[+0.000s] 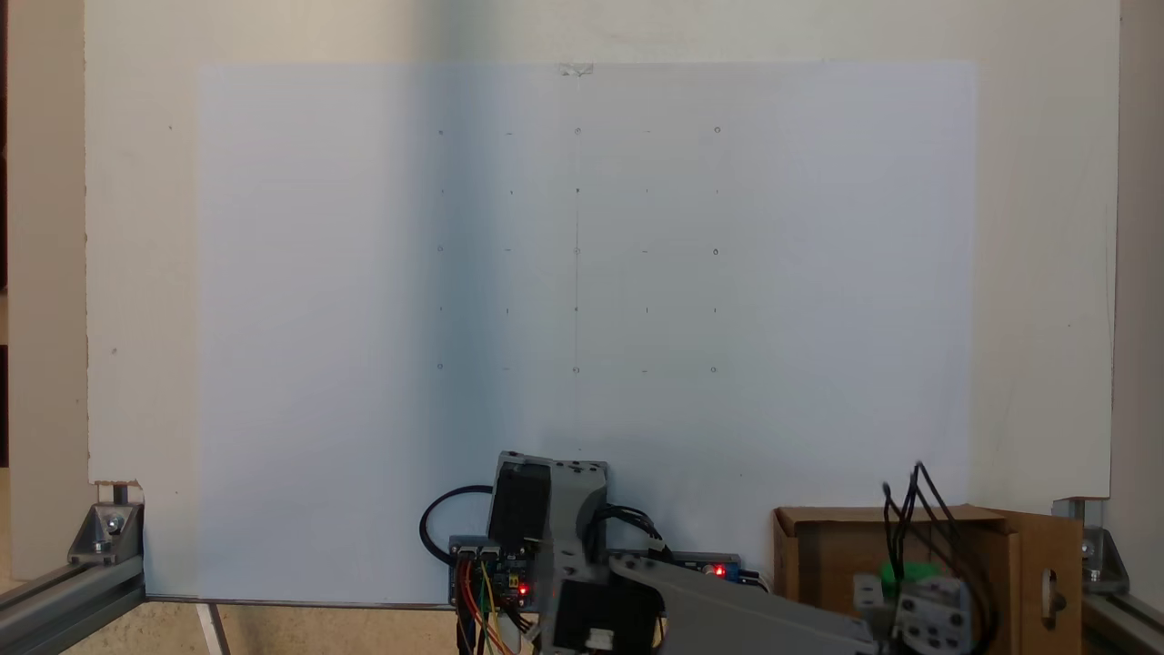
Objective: Grasp a green dice and put it in the bin.
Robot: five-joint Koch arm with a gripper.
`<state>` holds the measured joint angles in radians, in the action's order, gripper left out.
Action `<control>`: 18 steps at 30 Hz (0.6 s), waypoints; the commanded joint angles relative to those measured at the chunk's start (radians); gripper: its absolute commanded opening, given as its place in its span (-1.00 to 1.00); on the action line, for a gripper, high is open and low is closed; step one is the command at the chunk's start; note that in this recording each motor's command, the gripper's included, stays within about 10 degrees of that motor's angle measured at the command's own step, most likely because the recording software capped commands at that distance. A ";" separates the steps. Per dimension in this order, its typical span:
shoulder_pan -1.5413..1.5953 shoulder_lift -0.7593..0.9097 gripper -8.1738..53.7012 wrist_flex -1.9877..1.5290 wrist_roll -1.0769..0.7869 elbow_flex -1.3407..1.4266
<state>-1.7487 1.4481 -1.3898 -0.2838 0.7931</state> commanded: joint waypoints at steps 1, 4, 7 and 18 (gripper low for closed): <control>-0.029 0.011 -0.35 0.052 -0.103 -0.069; -0.055 -0.029 -0.35 0.095 -0.110 -0.069; -0.057 -0.054 -0.13 0.092 -0.120 -0.069; -0.071 -0.078 0.44 0.092 -0.109 -0.067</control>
<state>-1.8040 1.3514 -1.3238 -0.3252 0.7915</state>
